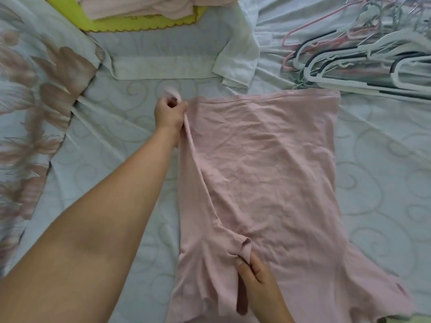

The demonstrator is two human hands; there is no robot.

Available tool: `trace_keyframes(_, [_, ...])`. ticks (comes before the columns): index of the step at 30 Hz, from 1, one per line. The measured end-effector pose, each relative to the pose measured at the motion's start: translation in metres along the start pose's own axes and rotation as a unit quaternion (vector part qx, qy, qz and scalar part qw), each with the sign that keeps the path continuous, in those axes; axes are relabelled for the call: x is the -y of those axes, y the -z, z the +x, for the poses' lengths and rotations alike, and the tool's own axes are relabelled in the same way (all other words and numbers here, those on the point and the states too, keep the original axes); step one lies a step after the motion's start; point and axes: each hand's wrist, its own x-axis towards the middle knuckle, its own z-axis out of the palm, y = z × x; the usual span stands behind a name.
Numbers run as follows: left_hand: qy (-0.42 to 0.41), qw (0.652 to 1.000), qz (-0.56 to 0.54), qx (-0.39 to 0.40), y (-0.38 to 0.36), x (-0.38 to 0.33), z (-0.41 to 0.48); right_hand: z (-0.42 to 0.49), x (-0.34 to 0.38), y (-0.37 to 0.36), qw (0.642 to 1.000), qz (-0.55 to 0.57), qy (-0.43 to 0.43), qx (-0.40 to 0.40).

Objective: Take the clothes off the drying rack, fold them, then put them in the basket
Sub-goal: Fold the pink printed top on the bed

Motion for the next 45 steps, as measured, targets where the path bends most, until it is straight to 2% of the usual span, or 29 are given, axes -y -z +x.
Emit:
trace_keyframes(2, [-0.033, 0.994, 0.020, 0.098, -0.015, -0.010, -0.011, -0.001, -0.005, 0.013, 0.998, 0.034, -0.033, -0.048])
trace_keyframes(3, [-0.058, 0.987, 0.068, 0.133, -0.021, -0.010, -0.018, 0.000, -0.009, 0.019, 0.996, 0.029, -0.048, -0.064])
trace_keyframes(4, [-0.098, 0.970, 0.170, 0.141, -0.025, -0.008, -0.025, 0.002, -0.010, 0.025, 0.996, 0.023, -0.055, -0.064])
trace_keyframes(6, [-0.174, 0.901, 0.377, 0.129, -0.024, 0.011, -0.044, 0.004, -0.012, 0.033, 0.996, 0.020, -0.071, -0.045])
trace_keyframes(7, [-0.204, 0.873, 0.427, 0.120, -0.019, 0.025, -0.059, 0.004, -0.013, 0.036, 0.996, 0.010, -0.079, -0.030])
trace_keyframes(11, [-0.345, 0.836, 0.411, 0.117, 0.017, 0.096, -0.159, 0.002, -0.019, 0.036, 0.994, -0.099, -0.042, 0.002])
trace_keyframes(15, [-0.312, 0.793, 0.500, 0.153, 0.068, 0.177, -0.250, -0.003, -0.019, 0.036, 0.990, -0.136, -0.023, -0.011])
trace_keyframes(18, [-0.318, 0.774, 0.523, 0.164, 0.092, 0.205, -0.282, -0.006, -0.018, 0.041, 0.986, -0.164, -0.027, -0.017])
trace_keyframes(21, [-0.301, 0.776, 0.532, 0.154, 0.102, 0.207, -0.289, -0.013, -0.016, 0.052, 0.978, -0.205, -0.044, -0.013])
trace_keyframes(24, [-0.303, 0.786, 0.524, 0.122, 0.099, 0.201, -0.294, -0.012, 0.001, 0.074, 0.978, -0.196, -0.053, -0.040])
trace_keyframes(26, [-0.318, 0.804, 0.489, 0.117, 0.082, 0.184, -0.300, -0.006, 0.023, 0.099, 0.975, -0.187, -0.006, -0.123])
trace_keyframes(28, [-0.331, 0.827, 0.425, 0.163, 0.054, 0.164, -0.308, 0.003, 0.040, 0.131, 0.941, -0.229, 0.059, -0.242])
trace_keyframes(30, [-0.297, 0.858, 0.348, 0.233, 0.023, 0.145, -0.309, 0.005, 0.046, 0.163, 0.909, -0.287, 0.043, -0.300])
trace_keyframes(31, [-0.274, 0.863, 0.331, 0.266, 0.009, 0.136, -0.307, 0.004, 0.044, 0.176, 0.899, -0.321, 0.001, -0.298])
trace_keyframes(33, [-0.234, 0.855, 0.337, 0.319, -0.015, 0.120, -0.302, -0.001, 0.041, 0.191, 0.894, -0.365, -0.098, -0.242])
trace_keyframes(35, [-0.196, 0.837, 0.346, 0.375, -0.034, 0.107, -0.305, -0.006, 0.044, 0.194, 0.914, -0.340, -0.156, -0.157])
trace_keyframes(38, [-0.147, 0.812, 0.335, 0.455, -0.057, 0.089, -0.330, -0.015, 0.052, 0.192, 0.931, -0.320, -0.172, -0.038])
trace_keyframes(40, [-0.106, 0.812, 0.311, 0.482, -0.069, 0.085, -0.352, -0.020, 0.058, 0.187, 0.958, -0.230, -0.171, -0.028])
trace_keyframes(41, [-0.095, 0.824, 0.299, 0.473, -0.073, 0.084, -0.361, -0.023, 0.062, 0.184, 0.970, -0.162, -0.176, -0.039])
trace_keyframes(43, [-0.077, 0.876, 0.243, 0.410, -0.079, 0.089, -0.370, -0.027, 0.072, 0.173, 0.982, -0.004, -0.183, -0.035])
trace_keyframes(45, [0.017, 0.934, 0.081, 0.348, -0.073, 0.091, -0.369, -0.030, 0.083, 0.158, 0.983, 0.079, -0.167, 0.016])
